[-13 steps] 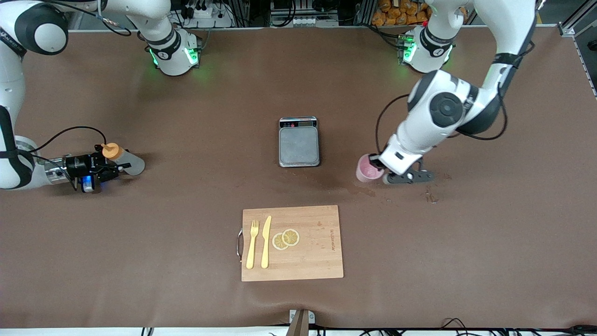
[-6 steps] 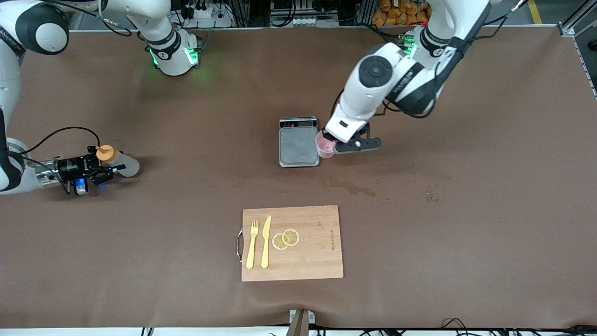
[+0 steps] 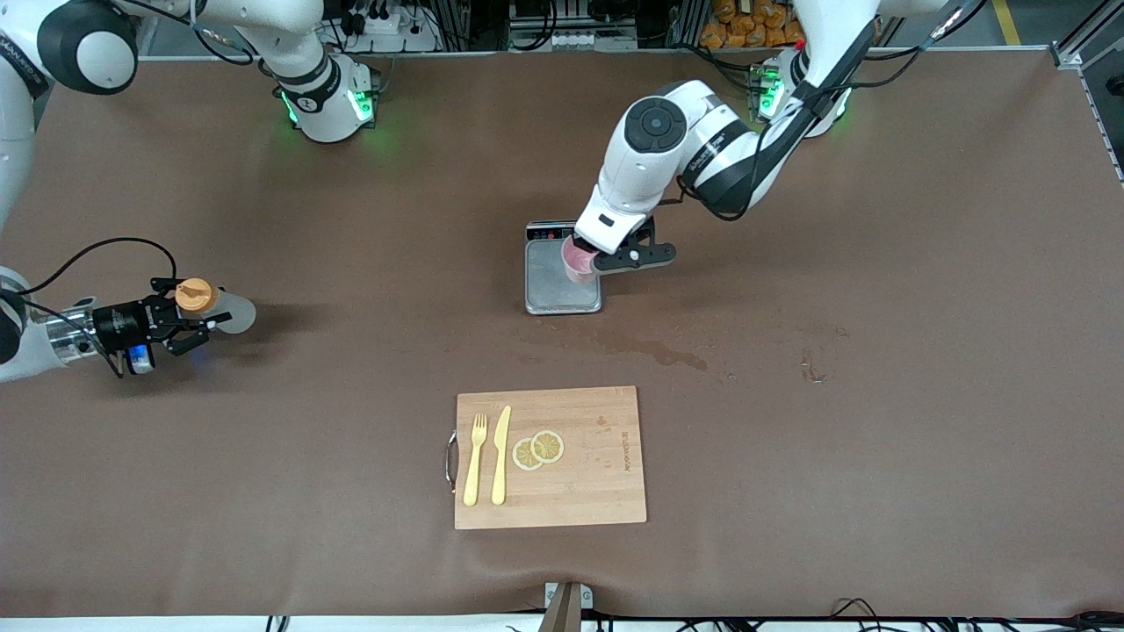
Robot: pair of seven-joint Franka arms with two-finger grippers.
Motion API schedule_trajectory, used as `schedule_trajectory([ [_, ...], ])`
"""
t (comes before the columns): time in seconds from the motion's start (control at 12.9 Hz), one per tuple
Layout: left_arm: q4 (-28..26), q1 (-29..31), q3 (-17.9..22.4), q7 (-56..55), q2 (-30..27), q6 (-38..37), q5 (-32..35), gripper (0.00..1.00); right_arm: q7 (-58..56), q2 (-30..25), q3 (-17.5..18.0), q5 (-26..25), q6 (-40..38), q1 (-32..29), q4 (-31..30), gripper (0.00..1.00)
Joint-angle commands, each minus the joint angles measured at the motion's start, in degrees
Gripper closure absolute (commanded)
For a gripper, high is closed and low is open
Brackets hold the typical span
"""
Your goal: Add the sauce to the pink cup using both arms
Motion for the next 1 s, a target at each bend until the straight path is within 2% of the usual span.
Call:
schedule_trajectory([
  [0.0,0.7,-2.6,0.4,-6.8,2.9,1.5,5.7,1.00,5.8,-3.7,0.0,-1.6,-1.7,2.0,0.7,0.54],
  [0.15,2.2,-3.7,0.5,-12.3,5.5,2.0,10.4,1.00,9.0,-5.2,0.0,-2.2,-2.0,3.6,1.3,0.54],
  [0.39,4.2,-4.6,0.5,-14.5,8.4,2.6,13.6,1.00,12.4,-7.7,-0.2,-5.4,-1.8,7.8,1.4,0.54],
  [0.62,4.2,-4.6,0.5,-15.8,9.5,4.1,14.7,1.00,15.2,-9.6,-0.2,-7.0,-1.5,9.7,1.4,0.54],
  [0.77,4.2,-4.6,0.6,-15.9,9.8,4.2,14.8,1.00,17.1,-10.3,-0.3,-9.9,-1.3,11.4,1.5,0.54],
  [0.85,4.1,-4.6,0.6,-16.0,10.0,4.2,14.7,0.90,18.0,-11.4,-0.3,-11.2,-1.2,12.4,2.2,0.54],
  [0.93,4.1,-4.6,0.6,-16.5,10.2,4.2,14.7,0.48,18.7,-11.8,-0.3,-11.5,-1.2,12.8,2.3,0.54],
])
